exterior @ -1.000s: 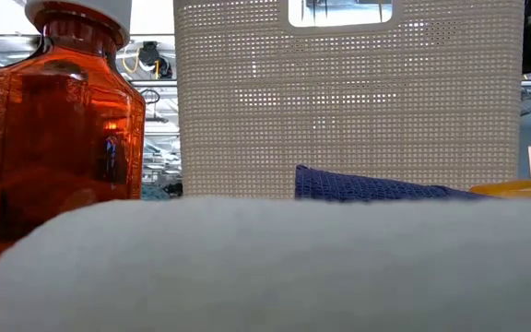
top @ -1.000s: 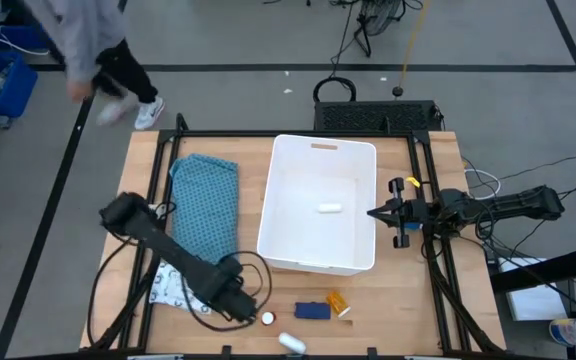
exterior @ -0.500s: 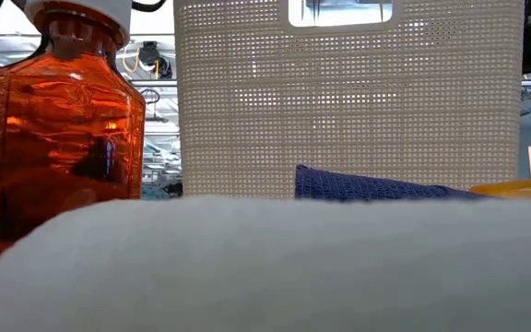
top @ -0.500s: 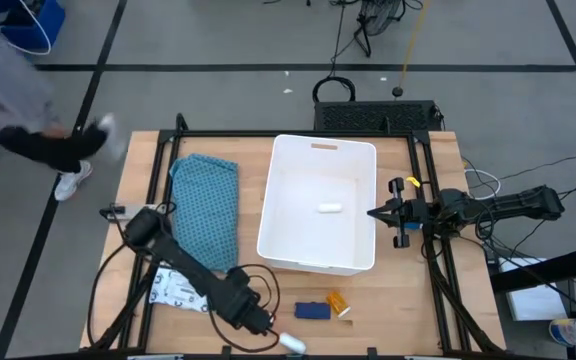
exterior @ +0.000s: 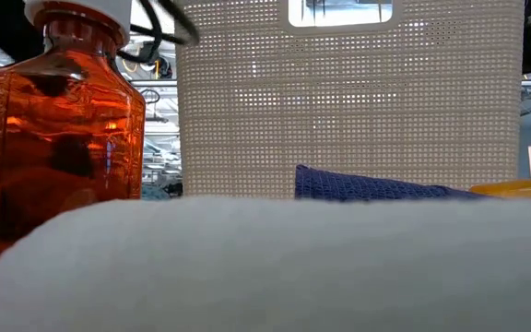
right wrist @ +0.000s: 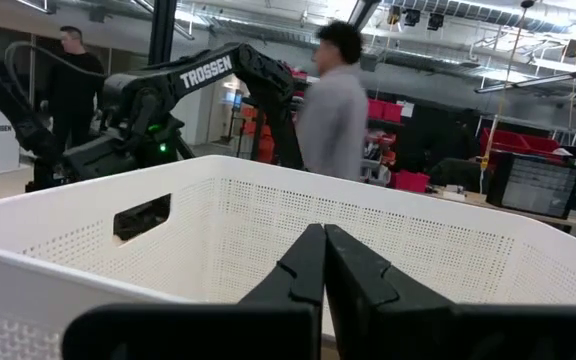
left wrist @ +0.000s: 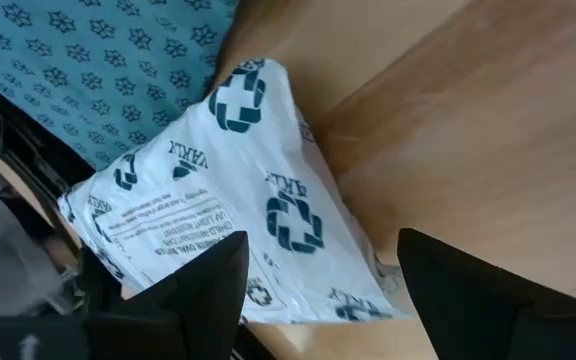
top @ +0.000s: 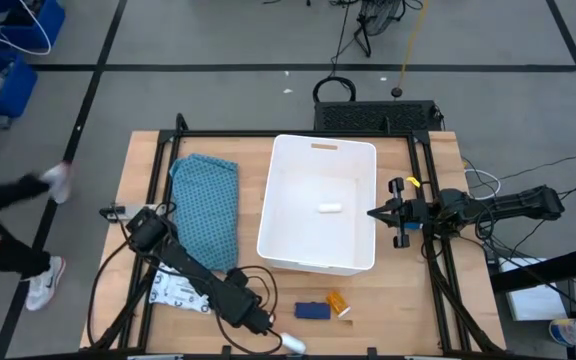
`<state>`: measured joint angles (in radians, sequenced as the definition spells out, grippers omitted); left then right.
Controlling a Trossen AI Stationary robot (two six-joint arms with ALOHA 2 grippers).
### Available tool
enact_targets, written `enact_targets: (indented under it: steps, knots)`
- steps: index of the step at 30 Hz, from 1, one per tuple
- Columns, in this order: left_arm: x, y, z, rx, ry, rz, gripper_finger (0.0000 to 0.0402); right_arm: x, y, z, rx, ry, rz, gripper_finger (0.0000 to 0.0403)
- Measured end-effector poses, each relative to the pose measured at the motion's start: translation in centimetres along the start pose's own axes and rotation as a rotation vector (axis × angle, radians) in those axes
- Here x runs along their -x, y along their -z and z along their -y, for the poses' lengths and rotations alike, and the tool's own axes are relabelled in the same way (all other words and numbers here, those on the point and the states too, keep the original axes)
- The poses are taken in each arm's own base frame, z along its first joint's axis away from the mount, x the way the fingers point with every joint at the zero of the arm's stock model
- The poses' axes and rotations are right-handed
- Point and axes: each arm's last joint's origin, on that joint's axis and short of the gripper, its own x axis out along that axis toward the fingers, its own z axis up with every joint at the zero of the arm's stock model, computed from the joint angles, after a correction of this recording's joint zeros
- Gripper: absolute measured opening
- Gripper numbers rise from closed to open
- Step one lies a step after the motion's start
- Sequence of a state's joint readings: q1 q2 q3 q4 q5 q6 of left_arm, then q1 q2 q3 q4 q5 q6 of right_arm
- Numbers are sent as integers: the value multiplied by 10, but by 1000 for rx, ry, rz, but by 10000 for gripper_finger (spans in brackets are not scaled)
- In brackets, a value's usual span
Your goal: Pick & place medical supplies in basket/bin
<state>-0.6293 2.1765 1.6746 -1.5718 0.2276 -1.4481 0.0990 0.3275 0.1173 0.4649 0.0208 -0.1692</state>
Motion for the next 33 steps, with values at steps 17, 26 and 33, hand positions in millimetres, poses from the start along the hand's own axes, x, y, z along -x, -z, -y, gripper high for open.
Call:
enact_targets:
  steps: [17,26,33]
  knots:
    - [-27,-4,2,-135,-10,-55,72,0,0,0,-4,0,2,0]
    - [9,10,-4,-271,65,-33,3,0,0,0,-4,-1,2,0]
    - [65,33,-35,-247,248,151,2,0,0,0,-4,-1,2,0]
